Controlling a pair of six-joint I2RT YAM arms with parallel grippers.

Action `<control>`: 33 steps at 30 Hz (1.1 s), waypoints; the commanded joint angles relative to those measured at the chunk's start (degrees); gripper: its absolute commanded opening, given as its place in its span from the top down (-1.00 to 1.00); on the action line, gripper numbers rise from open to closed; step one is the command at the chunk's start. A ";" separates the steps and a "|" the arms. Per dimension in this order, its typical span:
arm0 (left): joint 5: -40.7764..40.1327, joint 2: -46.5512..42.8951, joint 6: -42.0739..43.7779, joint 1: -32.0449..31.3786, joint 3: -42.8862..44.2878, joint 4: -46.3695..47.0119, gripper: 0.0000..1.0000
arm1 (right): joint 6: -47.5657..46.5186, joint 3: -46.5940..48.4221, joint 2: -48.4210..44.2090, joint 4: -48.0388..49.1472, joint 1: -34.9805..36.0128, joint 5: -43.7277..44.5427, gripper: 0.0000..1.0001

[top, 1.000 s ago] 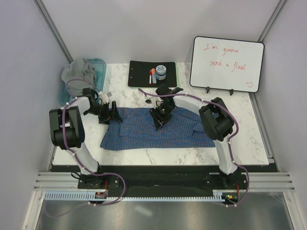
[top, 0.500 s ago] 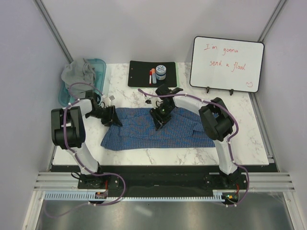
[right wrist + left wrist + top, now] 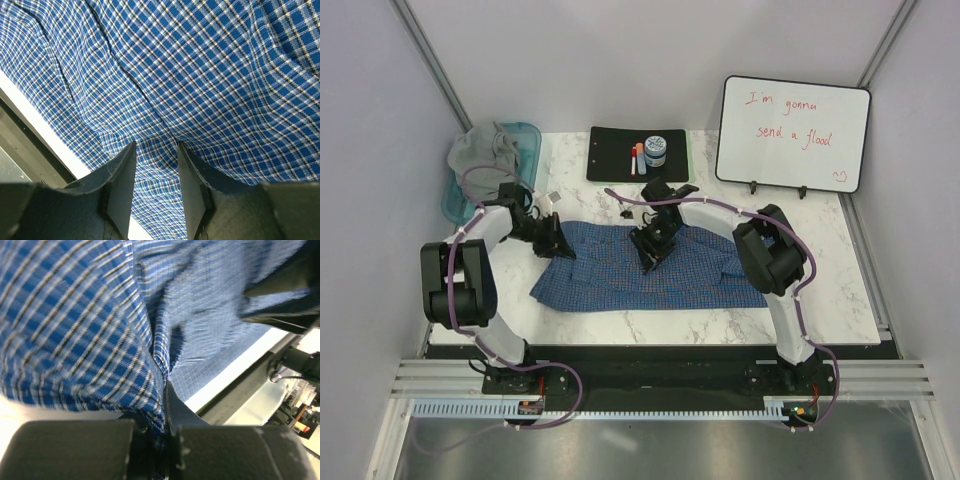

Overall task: Fold and stack the long sleeve shirts
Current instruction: Fold the shirt

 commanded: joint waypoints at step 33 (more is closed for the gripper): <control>-15.74 1.44 -32.09 -27.61 19.23 -6.41 0.96 | -1.86 -10.57 -6.01 0.52 -9.52 -3.87 0.10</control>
